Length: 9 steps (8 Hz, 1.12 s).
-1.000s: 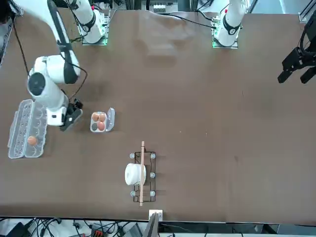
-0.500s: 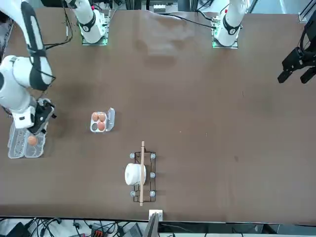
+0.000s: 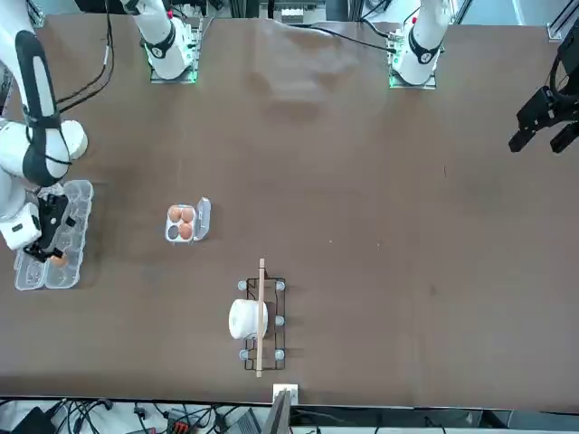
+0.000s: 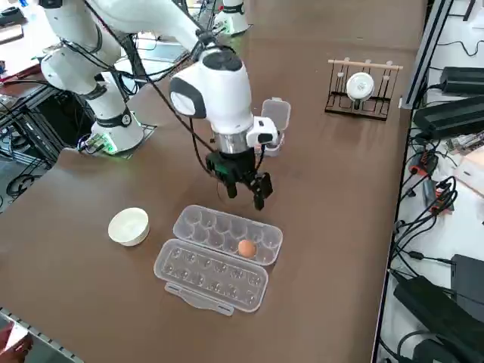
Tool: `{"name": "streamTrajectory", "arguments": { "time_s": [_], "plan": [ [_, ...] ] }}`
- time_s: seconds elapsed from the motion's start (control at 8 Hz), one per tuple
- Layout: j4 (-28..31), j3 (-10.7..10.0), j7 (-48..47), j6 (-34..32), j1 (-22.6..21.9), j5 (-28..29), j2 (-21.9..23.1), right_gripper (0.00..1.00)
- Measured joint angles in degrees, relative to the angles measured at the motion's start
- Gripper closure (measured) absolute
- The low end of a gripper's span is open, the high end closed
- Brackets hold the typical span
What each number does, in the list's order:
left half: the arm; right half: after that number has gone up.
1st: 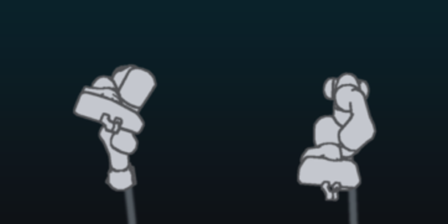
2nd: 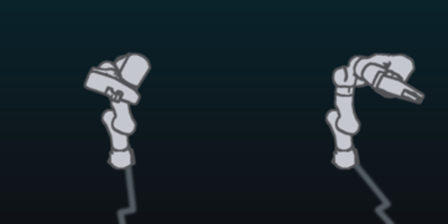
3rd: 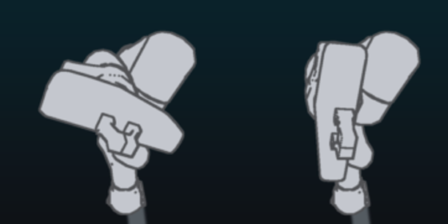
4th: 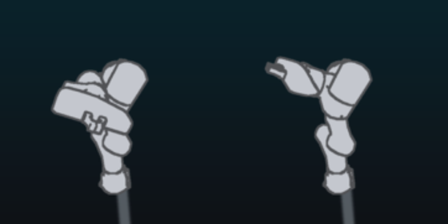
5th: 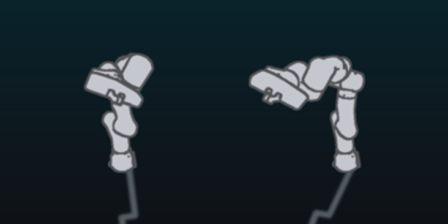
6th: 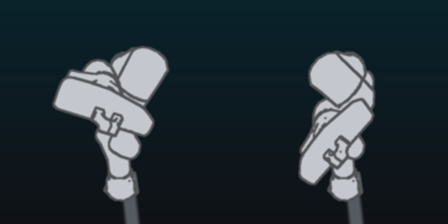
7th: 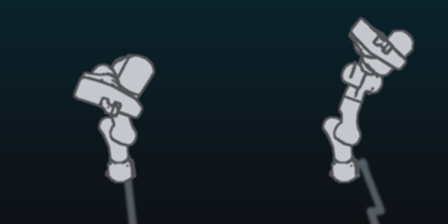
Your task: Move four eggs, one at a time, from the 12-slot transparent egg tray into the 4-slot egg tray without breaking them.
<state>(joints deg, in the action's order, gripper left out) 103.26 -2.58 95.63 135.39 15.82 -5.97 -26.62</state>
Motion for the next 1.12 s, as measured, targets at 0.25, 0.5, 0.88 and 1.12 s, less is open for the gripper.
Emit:
{"name": "streamTrajectory", "arguments": {
  "time_s": [0.25, 0.5, 0.88, 1.12],
  "plan": [
    [-3.5, 0.0, 6.5, 0.0, 2.9, 0.0, -3.9, 0.0],
    [-6.8, 0.1, 10.6, 0.0, 4.3, 0.1, -7.5, 0.0],
    [-12.1, 0.5, 13.1, 0.0, 4.5, 0.1, -11.8, 0.0],
    [-13.3, 0.6, 13.6, 0.0, 4.5, 1.0, -13.4, 0.0]
  ]
}}
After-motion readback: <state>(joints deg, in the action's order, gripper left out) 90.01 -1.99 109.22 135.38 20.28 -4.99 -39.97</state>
